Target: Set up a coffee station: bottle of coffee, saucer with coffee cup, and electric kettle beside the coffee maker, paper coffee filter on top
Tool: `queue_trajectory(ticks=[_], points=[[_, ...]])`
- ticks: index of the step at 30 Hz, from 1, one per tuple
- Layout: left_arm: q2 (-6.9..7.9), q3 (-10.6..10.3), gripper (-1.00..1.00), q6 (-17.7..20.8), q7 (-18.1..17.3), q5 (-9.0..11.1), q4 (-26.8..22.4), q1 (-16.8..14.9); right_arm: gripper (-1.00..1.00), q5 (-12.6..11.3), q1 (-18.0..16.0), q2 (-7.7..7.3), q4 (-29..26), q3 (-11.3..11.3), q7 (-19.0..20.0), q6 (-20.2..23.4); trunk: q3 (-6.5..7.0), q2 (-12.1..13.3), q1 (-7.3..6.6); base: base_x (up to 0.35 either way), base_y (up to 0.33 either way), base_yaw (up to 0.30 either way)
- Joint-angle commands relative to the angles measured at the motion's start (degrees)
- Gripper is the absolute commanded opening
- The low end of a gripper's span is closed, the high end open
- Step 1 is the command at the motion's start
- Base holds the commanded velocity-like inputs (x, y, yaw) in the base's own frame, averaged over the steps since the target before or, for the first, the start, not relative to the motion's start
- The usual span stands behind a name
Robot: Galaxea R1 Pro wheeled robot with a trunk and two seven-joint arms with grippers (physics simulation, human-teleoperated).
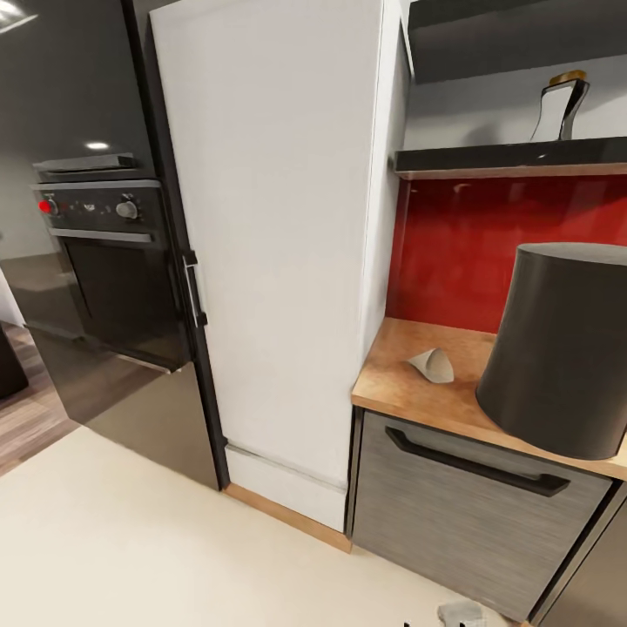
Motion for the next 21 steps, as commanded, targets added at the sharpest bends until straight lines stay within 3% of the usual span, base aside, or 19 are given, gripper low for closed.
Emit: queue_trajectory(ticks=[1, 5, 12, 14, 21], points=[[-0.01, 0.0, 1.0, -0.1, 0.0, 0.0, -0.1, 0.0, 1.0, 0.1, 0.1, -0.03, -1.8, 0.0, 1.8, -0.3, -0.05, 0.0, 0.0, 0.0, 0.0, 0.0], [-0.02, 0.0, 1.0, -0.1, 0.0, 0.0, -0.1, 0.0, 1.0, 0.1, 1.4, -0.05, -8.8, 0.0, 6.8, -0.5, -0.05, 0.0, 0.0, 0.0, 0.0, 0.0], [-0.03, -0.1, 1.0, -0.1, -0.1, 0.0, -0.1, 0.0, 1.0, -0.3, 6.4, -0.09, -26.9, -0.1, 14.7, 0.5, -0.05, 0.0, 0.0, 0.0, 0.0, 0.0], [-0.03, -0.2, 1.0, -0.1, -0.1, 0.0, -0.1, 0.0, 1.0, -0.4, 8.0, -0.1, -34.1, -0.1, 16.8, 2.7, -0.05, 0.0, 0.0, 0.0, 0.0, 0.0], [-0.03, -0.4, 1.0, -0.1, -0.1, 0.0, -0.1, 0.0, 1.0, -0.4, 10.2, -0.1, -49.9, -0.3, 21.9, 10.5, -0.05, 0.0, 0.0, 0.0, 0.0, 0.0]])
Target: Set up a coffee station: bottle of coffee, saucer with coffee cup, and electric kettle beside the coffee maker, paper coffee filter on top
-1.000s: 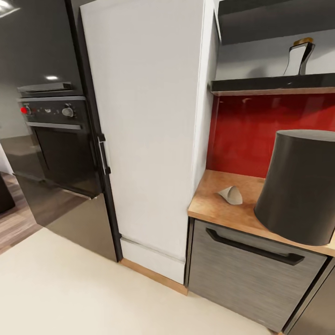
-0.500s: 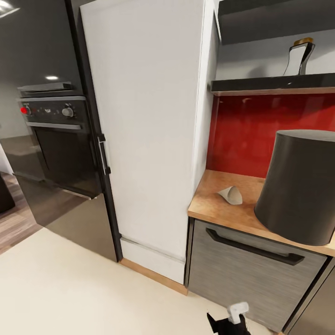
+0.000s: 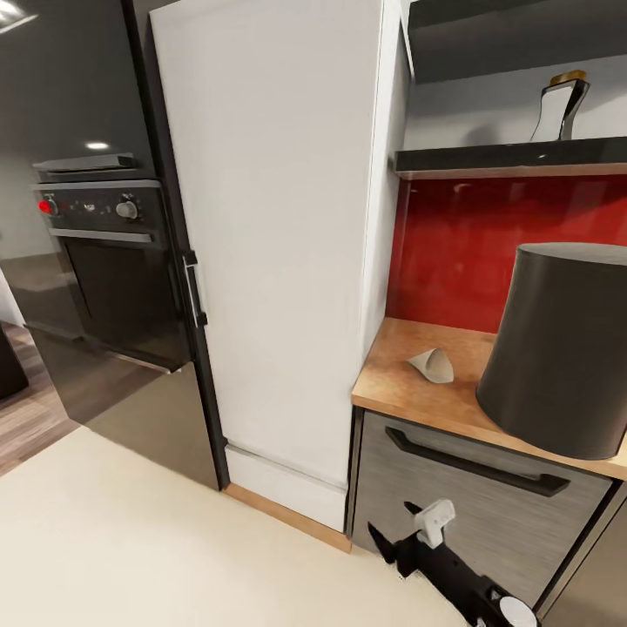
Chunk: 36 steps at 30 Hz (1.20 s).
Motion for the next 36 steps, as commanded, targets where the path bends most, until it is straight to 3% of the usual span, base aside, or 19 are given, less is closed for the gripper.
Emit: queue_trajectory(ticks=[1, 5, 6, 10, 12, 18, 20, 26, 30, 34, 36], points=[[0.01, 0.0, 1.0, -0.1, 0.0, 0.0, -0.1, 0.0, 1.0, 0.0, 0.1, -0.01, -1.5, -0.1, 0.9, 1.1, -0.05, 0.0, 0.0, 0.0, 0.0, 0.0], [0.01, 0.0, 1.0, -0.2, 0.0, 0.0, -0.1, 0.0, 1.0, 0.0, 0.3, -0.06, -7.2, -0.5, 4.3, 4.1, -0.05, 0.0, 0.0, 0.0, 0.0, 0.0], [0.01, 0.0, 1.0, -1.5, 0.0, 0.0, -0.1, 0.0, 1.0, -0.1, 0.3, -0.19, -9.5, -2.1, 6.6, 6.0, -0.05, 0.0, 0.0, 0.0, 0.0, 0.0], [-0.08, 0.0, 1.0, -3.1, 0.0, 0.0, -0.1, 0.0, 1.0, -0.1, -0.4, -0.74, -10.4, -3.2, 8.9, 7.6, -0.05, 0.0, 0.0, 0.0, 0.0, 0.0], [-0.13, 0.0, 1.0, -3.7, 0.0, -0.1, -0.1, 0.0, 1.0, -0.1, -1.7, -1.23, -10.7, -3.6, 10.2, 8.4, -0.05, 0.0, 0.0, 0.0, 0.0, 0.0], [-0.24, -0.1, 1.0, -4.3, 0.0, -0.1, 0.0, 0.0, 1.0, 0.0, -10.6, -3.52, -11.1, -4.1, 11.2, 13.6, -0.05, 0.0, 0.0, 0.0, 0.0, 0.0], [-0.25, -0.1, 1.0, -4.4, -0.1, -0.1, -0.1, 0.0, 1.0, 0.1, -13.4, -3.69, -11.1, -4.1, 9.5, 15.0, -0.05, 0.0, 0.0, 0.0, 0.0, 0.0], [-0.26, -0.1, 1.0, -4.4, -0.1, -0.1, -0.1, 0.0, 1.0, 0.1, -16.5, -3.73, -11.1, -4.1, 3.7, 16.1, -0.05, 0.0, 0.0, 0.0, 0.0, 0.0], [-0.31, -0.1, 1.0, -4.4, 0.0, -0.1, -0.1, 0.0, 1.0, 0.2, -17.9, -3.4, -10.9, -4.0, -5.5, 16.4, -0.05, 0.0, 0.0, 0.0, 0.0, 0.0], [-0.38, -0.1, 1.0, -4.4, 0.0, -0.1, -0.1, 0.0, 1.0, 0.1, -18.2, -3.28, -10.7, -3.9, -11.6, 16.5, -0.05, 0.0, 0.0, 0.018, -0.011, 0.0], [-0.4, 0.0, 1.0, -4.4, 0.0, -0.1, -0.1, 0.0, 1.0, 0.1, -18.3, -3.26, -10.4, -3.9, -12.8, 16.5, -0.05, 0.0, 0.0, 0.113, -0.068, 0.0]])
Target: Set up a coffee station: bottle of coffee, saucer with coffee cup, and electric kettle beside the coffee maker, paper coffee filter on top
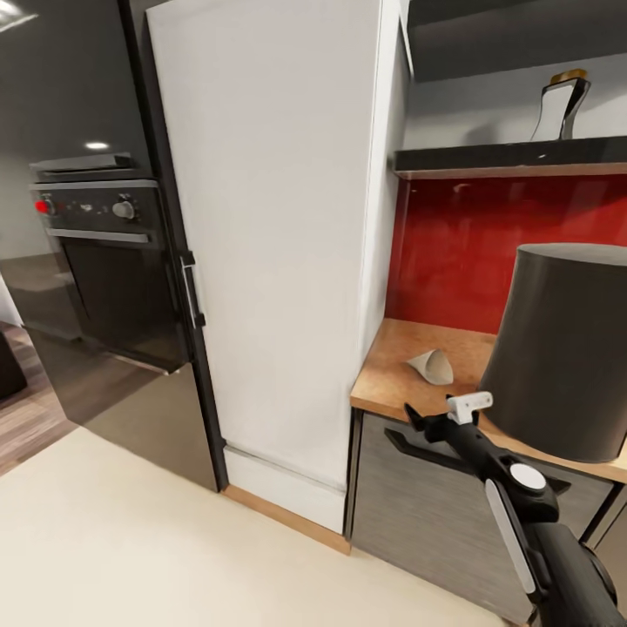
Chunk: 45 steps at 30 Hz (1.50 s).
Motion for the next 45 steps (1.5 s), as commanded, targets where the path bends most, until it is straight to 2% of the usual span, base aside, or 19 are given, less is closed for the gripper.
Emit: queue_trajectory(ticks=[1, 8, 16, 45], points=[[0.0, 0.0, 1.0, -0.1, 0.0, 0.0, -0.1, 0.0, 1.0, 0.0, -0.1, 0.02, 0.1, -0.1, -0.1, 0.3, -0.05, 0.0, 0.01, 0.155, -0.088, 0.0], [-0.01, 0.3, 1.0, -0.1, 0.0, 0.1, -0.1, 0.0, 1.0, 0.1, -0.2, 0.15, 1.2, 0.0, -2.0, 0.3, -0.05, 0.0, 0.01, 0.068, -0.034, 0.0], [0.06, 0.4, 1.0, -0.1, 0.0, 0.1, -0.1, 0.0, 1.0, 0.0, -0.3, 1.09, 3.0, 0.2, -4.7, 0.1, -0.05, 0.0, 0.01, 0.154, -0.003, 0.0], [0.13, 0.7, 1.0, -0.1, 0.0, 0.1, -0.1, 0.0, 1.0, -0.1, -0.5, 1.23, 3.1, 0.2, -4.9, 0.1, -0.05, 0.0, 0.01, 0.079, -0.033, 0.0]])
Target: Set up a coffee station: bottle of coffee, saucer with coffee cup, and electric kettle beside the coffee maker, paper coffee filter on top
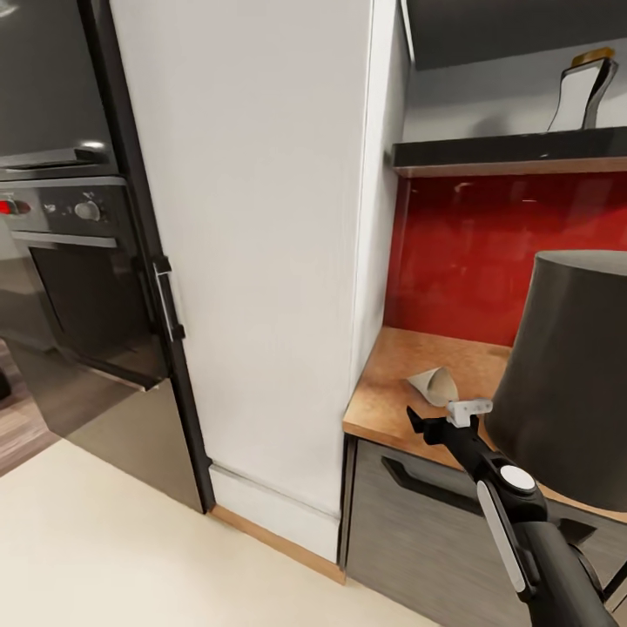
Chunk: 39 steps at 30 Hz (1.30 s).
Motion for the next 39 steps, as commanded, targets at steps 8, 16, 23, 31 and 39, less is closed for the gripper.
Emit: queue_trajectory(ticks=[8, 16, 23, 31, 39], points=[[0.01, 0.1, 1.0, -0.1, 0.0, 0.0, -0.1, 0.0, 1.0, 0.0, 0.0, 0.01, -0.1, -0.1, 0.3, 0.3, -0.05, 0.0, 0.0, 0.09, -0.043, 0.0], [0.01, 0.1, 1.0, -0.1, 0.0, 0.0, -0.1, 0.0, 1.0, 0.1, 0.0, 0.01, 0.0, -0.1, 0.3, 0.3, -0.05, 0.0, 0.0, 0.124, -0.006, 0.0], [0.01, 0.1, 1.0, -0.1, 0.0, 0.1, -0.1, 0.0, 1.0, 0.2, 0.0, 0.01, 0.1, -0.1, 0.3, 0.3, -0.05, 0.0, 0.0, 0.043, 0.0, 0.0], [0.01, 0.1, 1.0, -0.1, 0.0, 0.1, -0.1, 0.0, 1.0, 0.2, 0.0, 0.29, 0.1, -0.1, 0.3, 0.3, -0.05, 0.0, 0.0, 0.101, -0.04, 0.0], [-0.16, 0.1, 1.0, -0.1, 0.0, 0.1, -0.1, 0.1, 1.0, 0.0, -0.7, 1.2, 1.6, 0.1, -1.0, -1.1, -0.05, 0.0, 0.0, 0.015, -0.007, 0.0]])
